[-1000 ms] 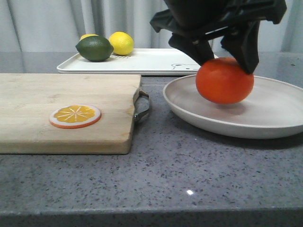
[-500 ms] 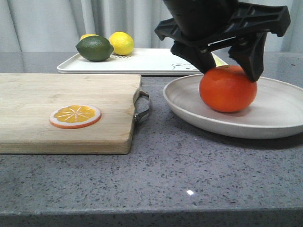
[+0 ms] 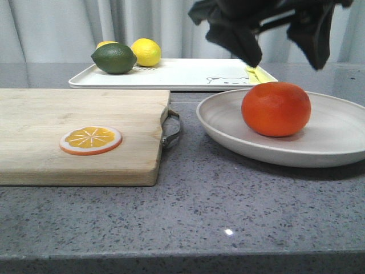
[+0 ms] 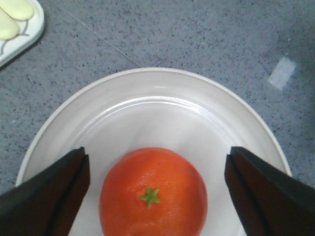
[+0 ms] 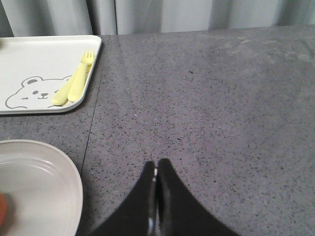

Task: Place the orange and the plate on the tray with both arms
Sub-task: 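Open the left gripper and raise it away from the orange, then move the right gripper down to grip the plate rim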

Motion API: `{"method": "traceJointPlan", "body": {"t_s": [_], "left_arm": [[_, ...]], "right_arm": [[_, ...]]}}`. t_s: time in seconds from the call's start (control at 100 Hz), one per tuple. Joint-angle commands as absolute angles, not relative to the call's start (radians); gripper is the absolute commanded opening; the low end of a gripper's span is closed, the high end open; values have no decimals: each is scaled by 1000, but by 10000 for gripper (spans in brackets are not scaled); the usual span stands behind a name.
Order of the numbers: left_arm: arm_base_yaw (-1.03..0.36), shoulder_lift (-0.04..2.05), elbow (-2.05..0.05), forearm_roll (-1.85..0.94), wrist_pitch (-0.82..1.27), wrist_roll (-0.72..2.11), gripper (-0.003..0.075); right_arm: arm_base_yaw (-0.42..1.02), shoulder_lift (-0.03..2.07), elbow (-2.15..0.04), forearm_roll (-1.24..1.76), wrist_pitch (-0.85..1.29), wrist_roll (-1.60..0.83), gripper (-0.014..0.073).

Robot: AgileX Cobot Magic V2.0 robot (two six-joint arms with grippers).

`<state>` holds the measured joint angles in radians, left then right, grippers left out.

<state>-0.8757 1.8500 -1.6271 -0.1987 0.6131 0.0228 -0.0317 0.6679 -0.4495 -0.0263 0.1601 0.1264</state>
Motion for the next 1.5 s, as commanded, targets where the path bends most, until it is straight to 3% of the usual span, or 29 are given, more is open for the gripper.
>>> {"method": "traceJointPlan", "body": {"t_s": [0.0, 0.25, 0.49, 0.85, 1.04, 1.16, 1.49], "left_arm": [[-869, 1752, -1662, -210, 566, 24, 482], [-790, 1637, -1615, -207, 611, 24, 165], [-718, 1477, -1493, -189, 611, 24, -18], [-638, 1196, -1176, -171, 497, 24, -19], [-599, 1062, -1036, -171, 495, -14, -19], [-590, 993, -971, -171, 491, -16, -19], [-590, 926, -933, -171, 491, -16, -19]], "right_arm": [[-28, 675, -490, -26, 116, 126, -59], [-28, 675, -490, -27, 117, 125, -59], [1, 682, -522, -27, 197, 125, -59], [57, 881, -701, -26, 415, 125, -22], [110, 999, -785, 12, 468, 125, 220], [131, 1083, -845, 49, 539, 125, 317], [131, 1306, -986, 131, 701, 125, 321]]}}
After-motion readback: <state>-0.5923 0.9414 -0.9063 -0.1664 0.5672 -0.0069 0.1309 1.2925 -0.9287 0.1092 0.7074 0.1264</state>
